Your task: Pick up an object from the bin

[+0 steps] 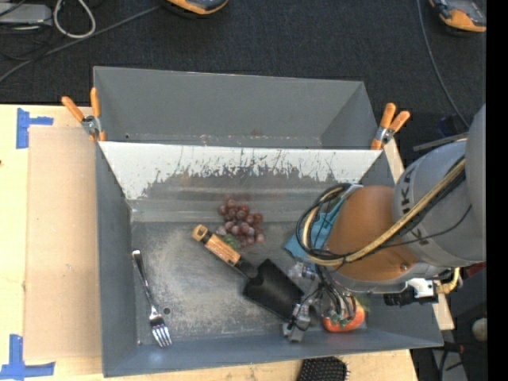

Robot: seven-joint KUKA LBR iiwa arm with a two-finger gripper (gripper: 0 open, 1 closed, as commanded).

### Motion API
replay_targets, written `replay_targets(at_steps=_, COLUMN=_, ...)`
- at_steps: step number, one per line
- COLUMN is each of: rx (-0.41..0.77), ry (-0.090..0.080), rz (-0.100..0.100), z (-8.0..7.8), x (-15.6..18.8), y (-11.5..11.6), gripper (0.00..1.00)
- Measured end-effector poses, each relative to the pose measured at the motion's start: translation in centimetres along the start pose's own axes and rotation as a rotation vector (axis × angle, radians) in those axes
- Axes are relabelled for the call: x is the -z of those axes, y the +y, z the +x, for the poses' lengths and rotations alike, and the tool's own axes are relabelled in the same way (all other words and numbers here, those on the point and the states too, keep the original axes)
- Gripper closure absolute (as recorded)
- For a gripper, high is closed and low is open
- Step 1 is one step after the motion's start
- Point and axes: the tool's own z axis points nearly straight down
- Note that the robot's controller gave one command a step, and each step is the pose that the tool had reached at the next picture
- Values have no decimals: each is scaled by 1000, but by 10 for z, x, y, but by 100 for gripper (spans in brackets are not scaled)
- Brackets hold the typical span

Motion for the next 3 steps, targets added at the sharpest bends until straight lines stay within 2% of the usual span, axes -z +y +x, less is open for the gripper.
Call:
replay_targets(at_steps=1, rx=-22, ry=0, rz=0, z=0, x=-1, y=19, gripper=100)
replay_targets(at_steps=2, rx=-21, ry=1, rz=0, z=0, x=-1, y=19, gripper=100)
replay_targets(at_steps=3, rx=-114, ry=1, rz=1, z=4, x=173, y=42, gripper=100)
